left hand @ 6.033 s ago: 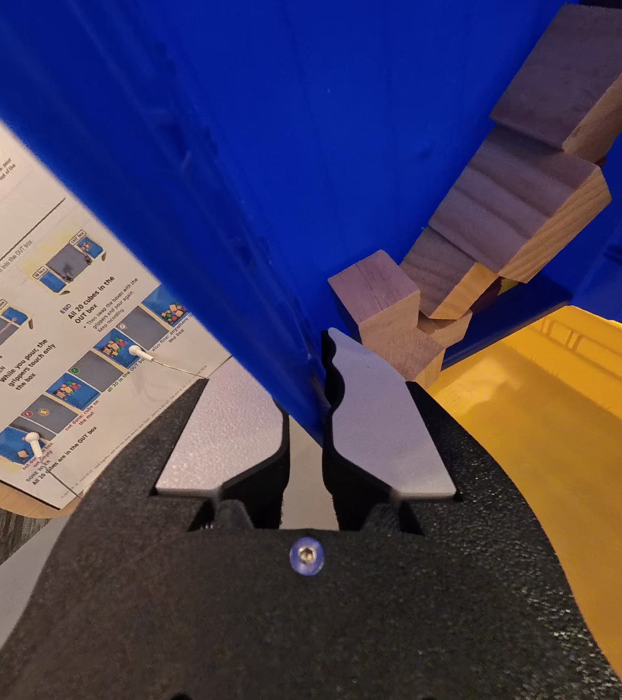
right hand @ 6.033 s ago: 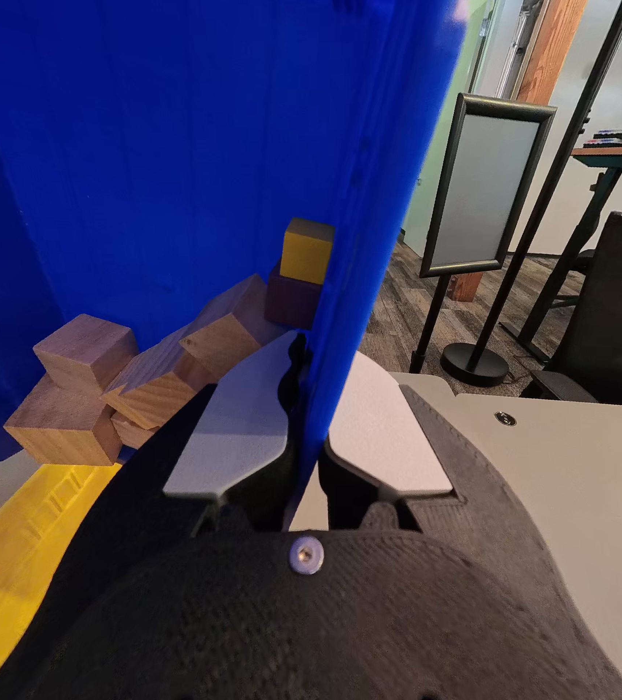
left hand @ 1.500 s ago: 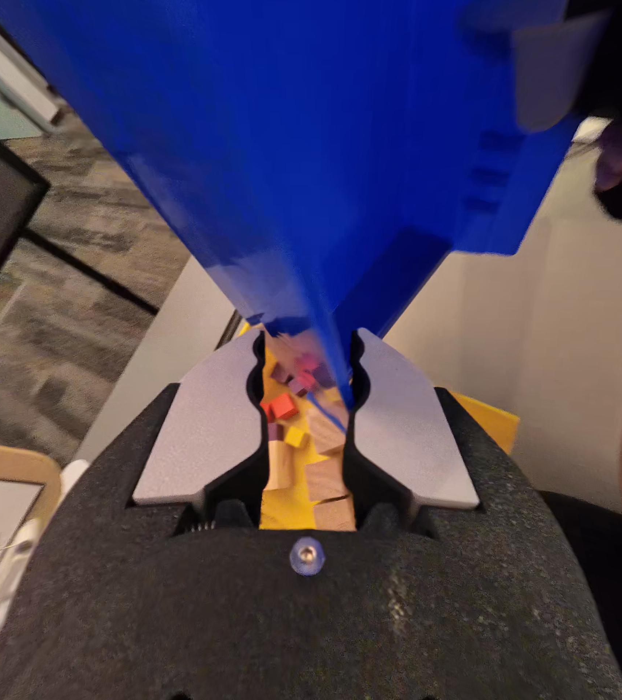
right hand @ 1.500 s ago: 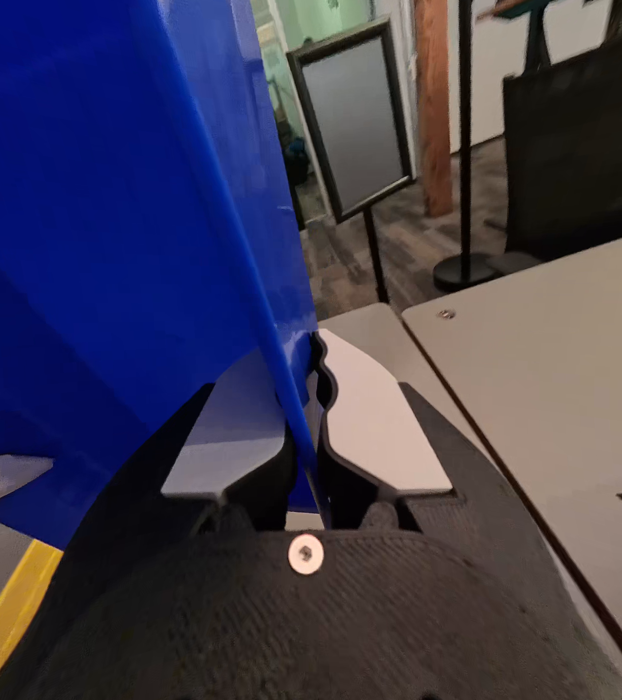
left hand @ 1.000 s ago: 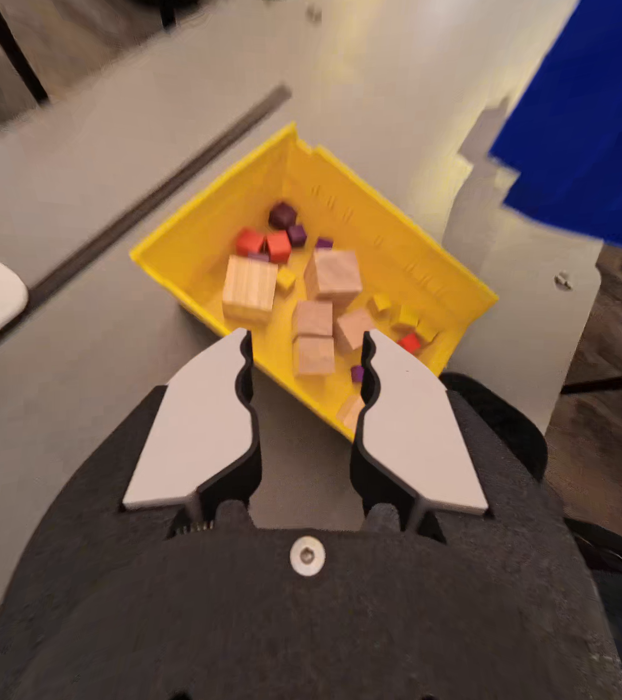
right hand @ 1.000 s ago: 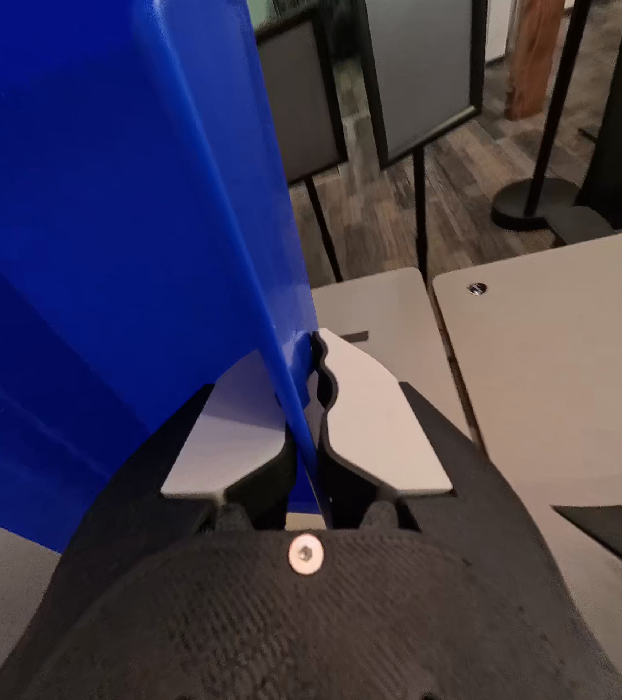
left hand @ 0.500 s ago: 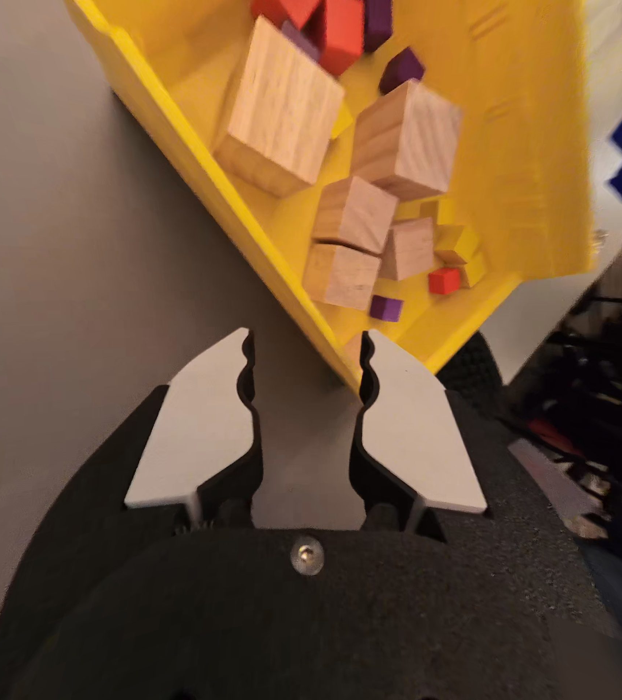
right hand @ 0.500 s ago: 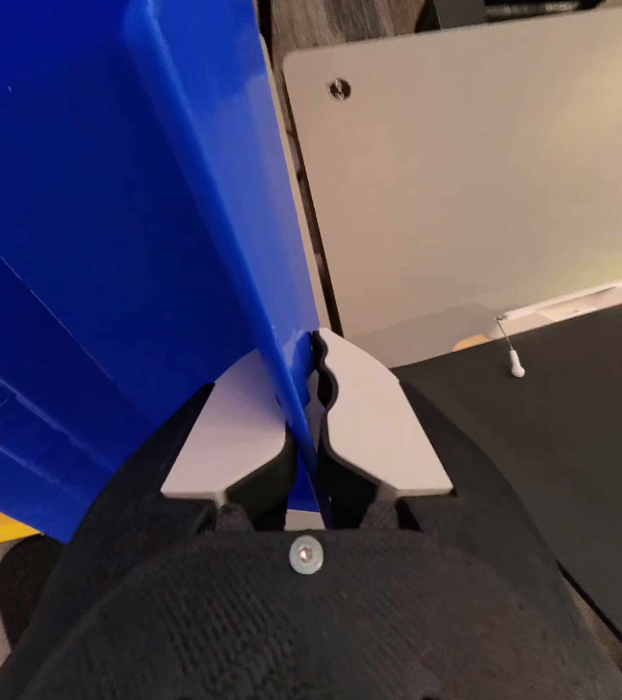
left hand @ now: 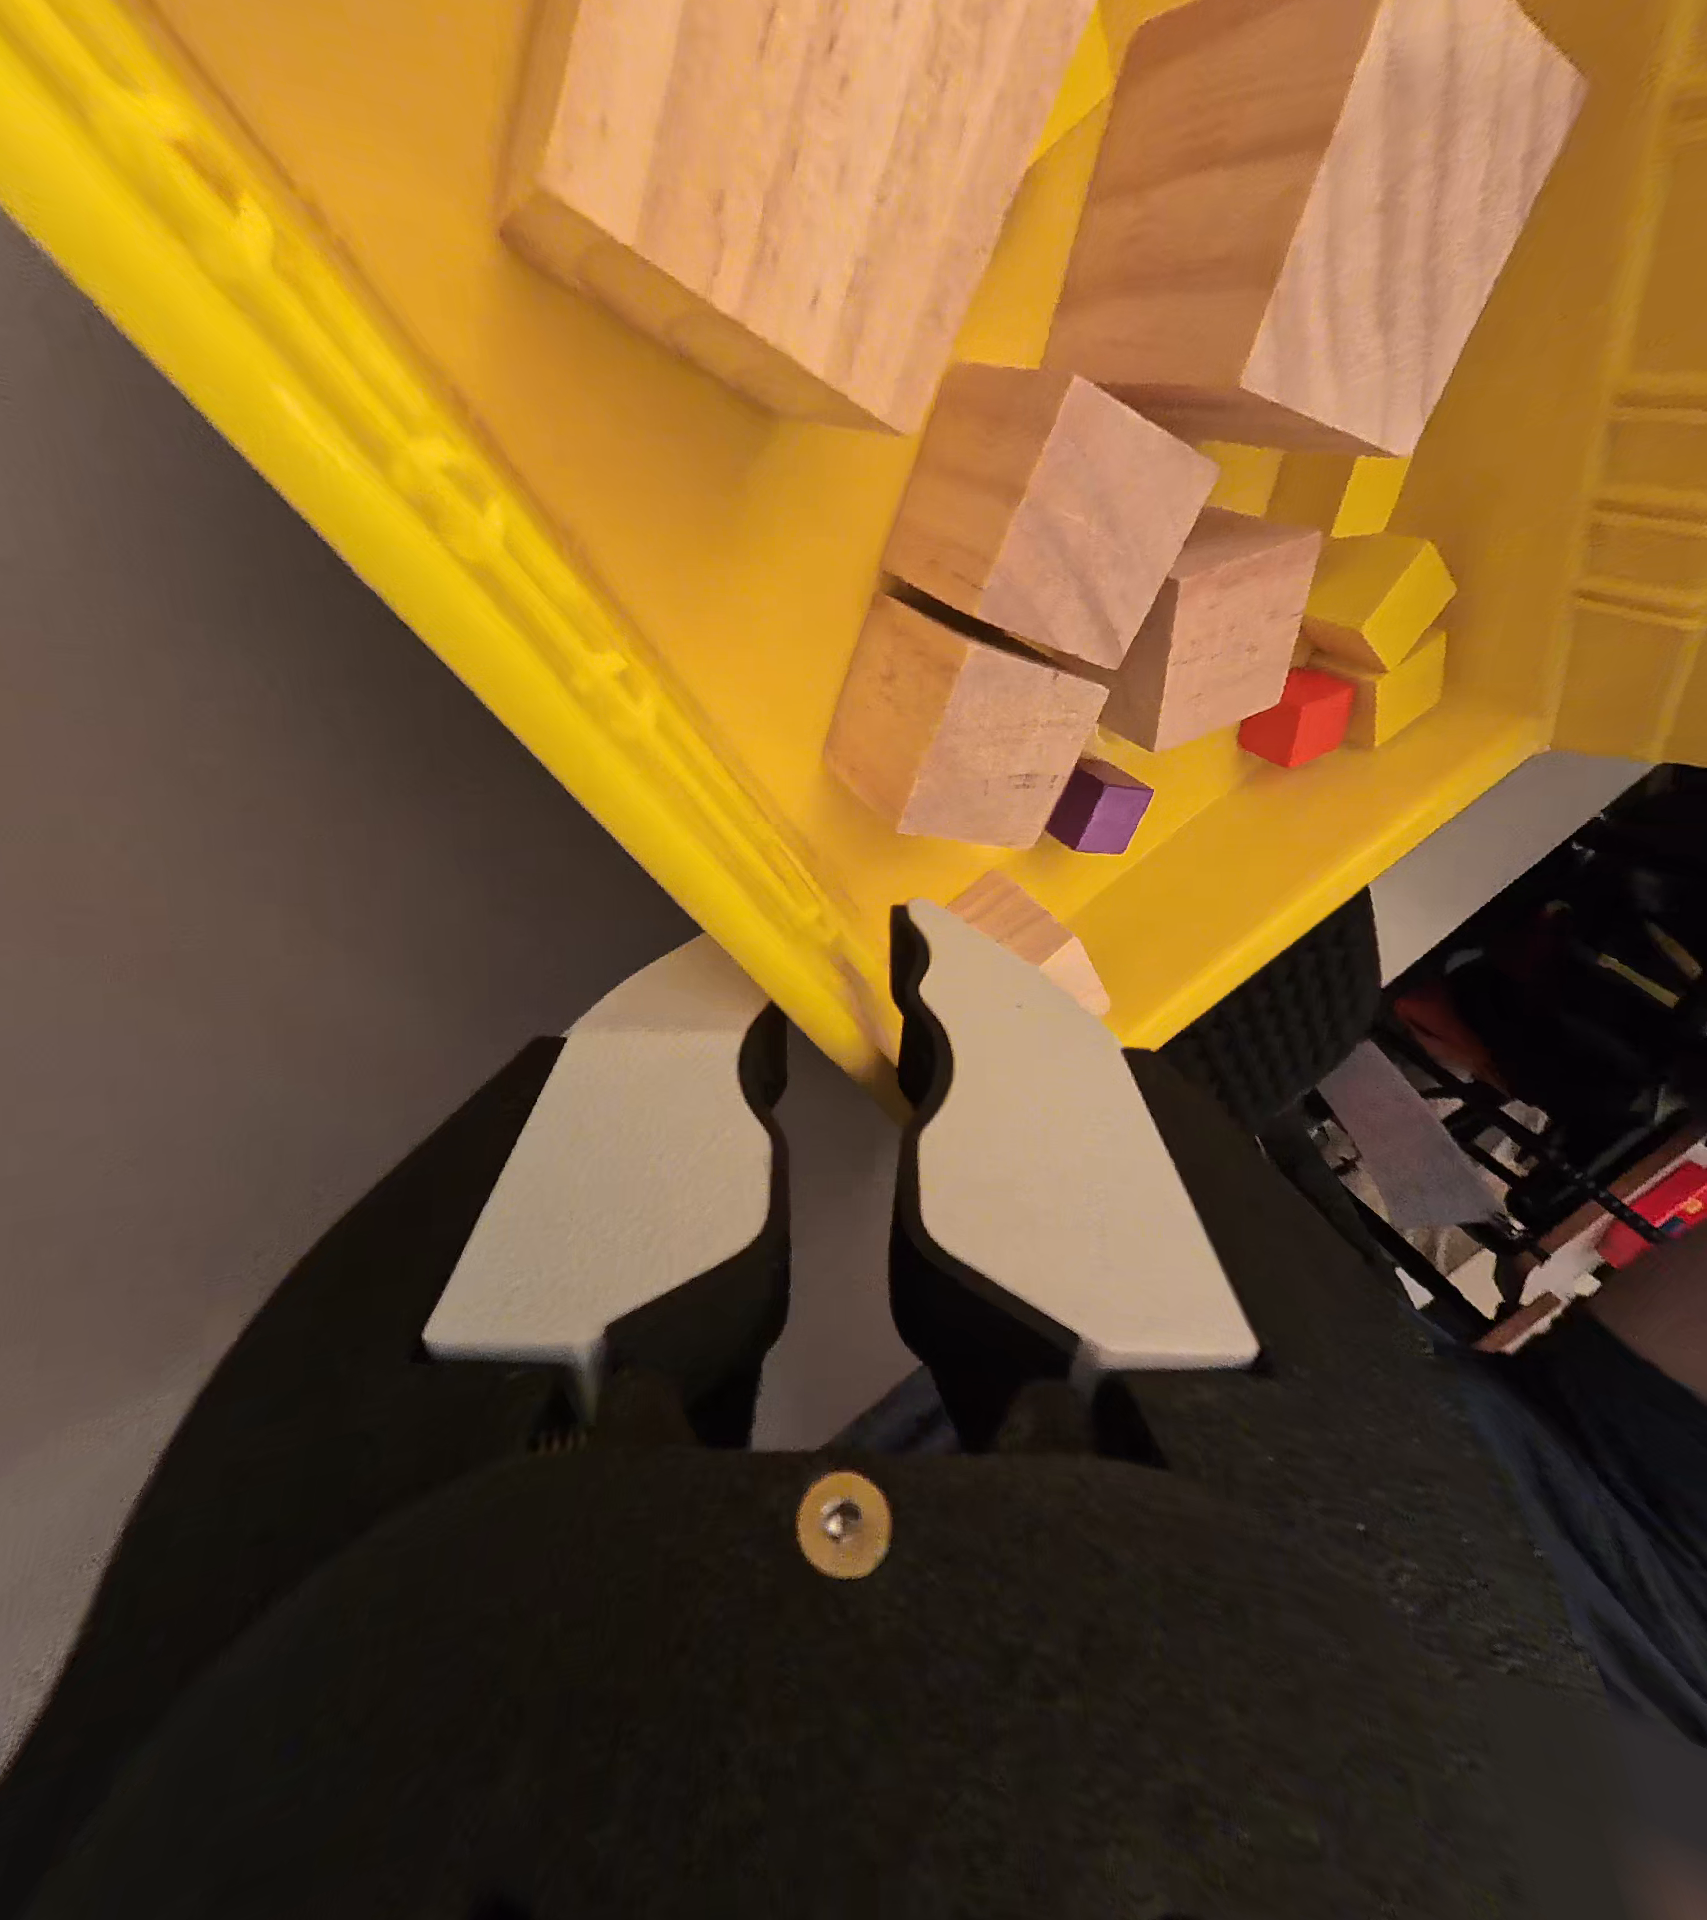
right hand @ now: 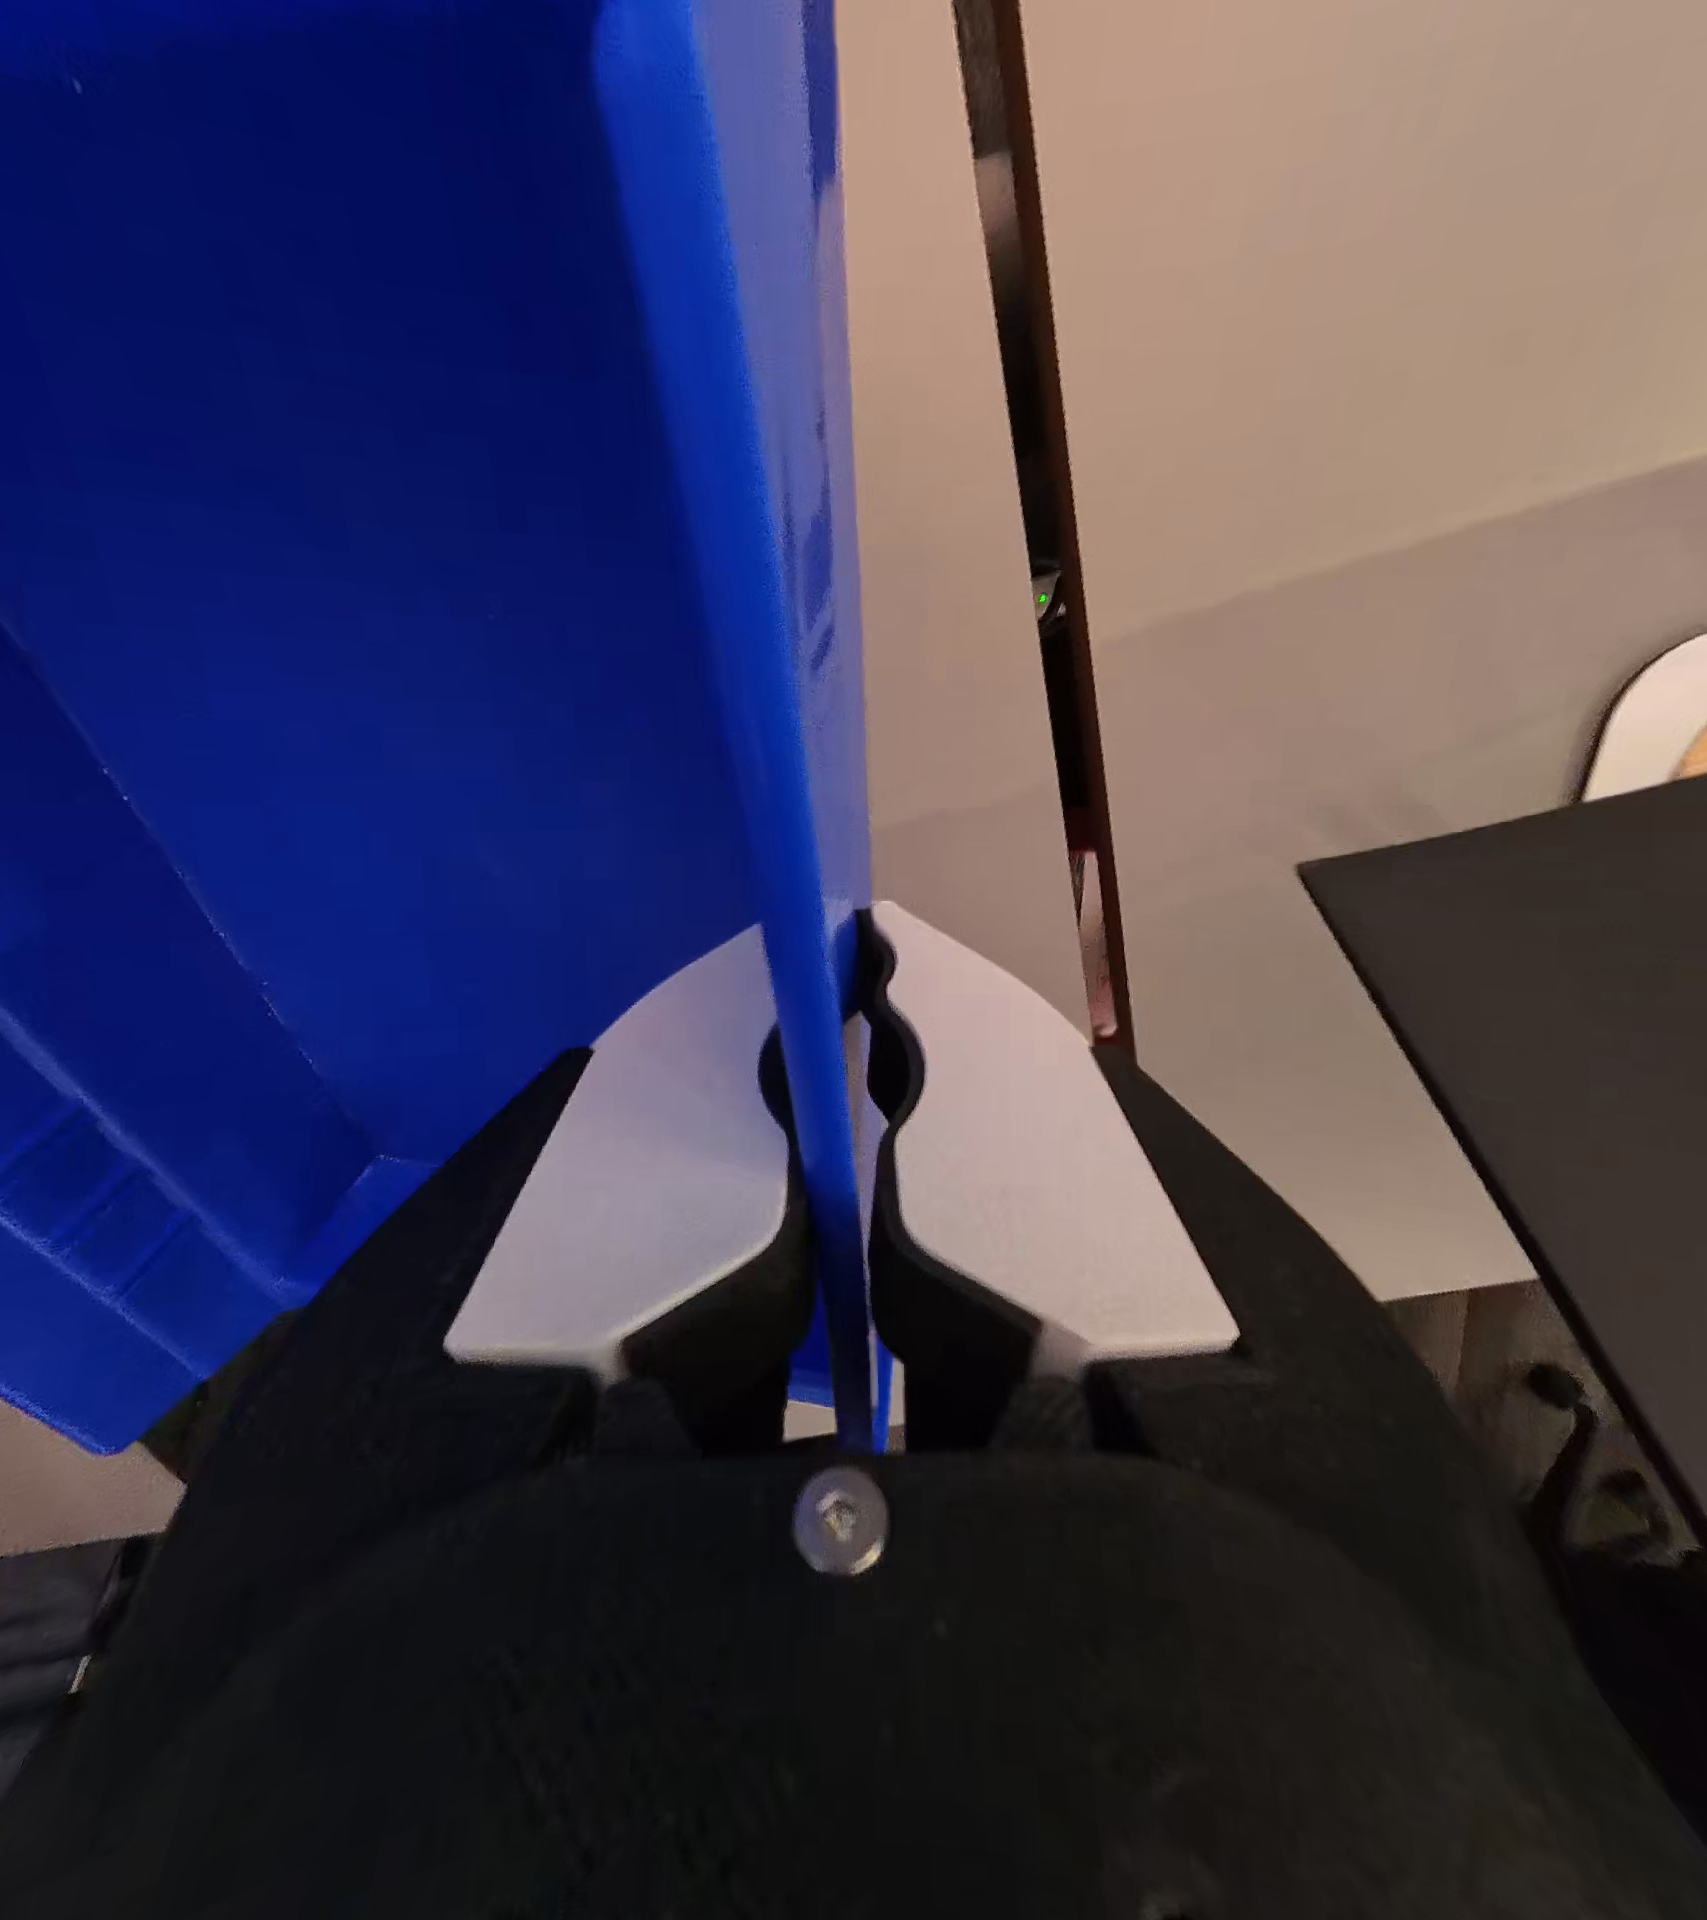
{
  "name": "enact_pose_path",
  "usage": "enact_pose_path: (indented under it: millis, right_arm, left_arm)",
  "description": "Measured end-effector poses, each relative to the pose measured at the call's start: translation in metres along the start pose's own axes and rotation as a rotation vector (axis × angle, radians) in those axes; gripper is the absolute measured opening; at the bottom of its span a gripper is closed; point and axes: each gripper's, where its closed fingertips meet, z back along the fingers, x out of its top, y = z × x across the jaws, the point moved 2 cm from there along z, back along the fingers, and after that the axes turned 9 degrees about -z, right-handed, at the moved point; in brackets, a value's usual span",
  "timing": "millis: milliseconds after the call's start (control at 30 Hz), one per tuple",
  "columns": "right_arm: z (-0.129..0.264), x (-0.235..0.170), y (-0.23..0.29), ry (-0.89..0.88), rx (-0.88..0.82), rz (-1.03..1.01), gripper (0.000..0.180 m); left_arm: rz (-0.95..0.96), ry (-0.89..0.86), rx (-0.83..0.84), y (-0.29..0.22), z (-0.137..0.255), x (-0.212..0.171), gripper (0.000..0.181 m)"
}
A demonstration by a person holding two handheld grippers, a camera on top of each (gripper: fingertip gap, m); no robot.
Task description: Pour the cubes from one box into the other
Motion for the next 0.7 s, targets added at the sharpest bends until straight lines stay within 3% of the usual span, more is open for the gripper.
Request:
enact_pose_path:
  millis: [167, 367, 700]
  right_arm:
    - [-0.028, -0.013, -0.004, 0.092, 0.008, -0.002, 0.005]
    - [-0.051, -0.026, 0.009, 0.175, 0.032, 0.020, 0.006]
    - [-0.084, -0.035, 0.098, 0.254, 0.138, 0.102, 0.006]
  left_arm:
    - [-0.019, 0.088, 0.130, 0.022, 0.010, -0.007, 0.009]
    - [0.027, 0.061, 0.212, 0.077, 0.036, -0.032, 0.005]
    - [0.207, -0.065, 0.228, 0.188, 0.089, -0.148, 0.006]
